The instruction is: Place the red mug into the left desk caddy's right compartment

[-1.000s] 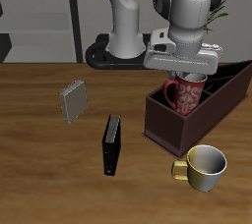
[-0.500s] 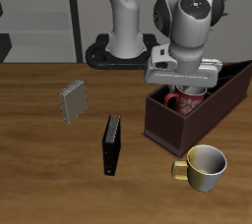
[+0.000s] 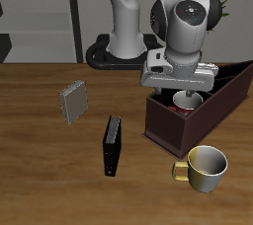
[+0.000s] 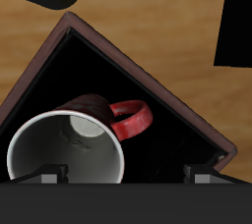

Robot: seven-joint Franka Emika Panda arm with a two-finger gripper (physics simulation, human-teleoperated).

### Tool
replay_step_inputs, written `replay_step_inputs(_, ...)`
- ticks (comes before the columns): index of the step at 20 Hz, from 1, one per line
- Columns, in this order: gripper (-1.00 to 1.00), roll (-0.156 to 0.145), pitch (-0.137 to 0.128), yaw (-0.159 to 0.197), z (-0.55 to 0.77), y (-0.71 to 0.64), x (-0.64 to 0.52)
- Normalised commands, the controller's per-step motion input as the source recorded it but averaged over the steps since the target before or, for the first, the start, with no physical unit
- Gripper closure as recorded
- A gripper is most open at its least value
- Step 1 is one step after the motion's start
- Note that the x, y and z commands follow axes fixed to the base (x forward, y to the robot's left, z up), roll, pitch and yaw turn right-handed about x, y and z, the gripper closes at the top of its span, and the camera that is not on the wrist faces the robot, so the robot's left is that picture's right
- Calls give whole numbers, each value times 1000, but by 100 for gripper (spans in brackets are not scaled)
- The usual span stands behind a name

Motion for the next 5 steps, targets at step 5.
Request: replay_step_inputs(5,-100,-19,-5,-7,66,-106,-36)
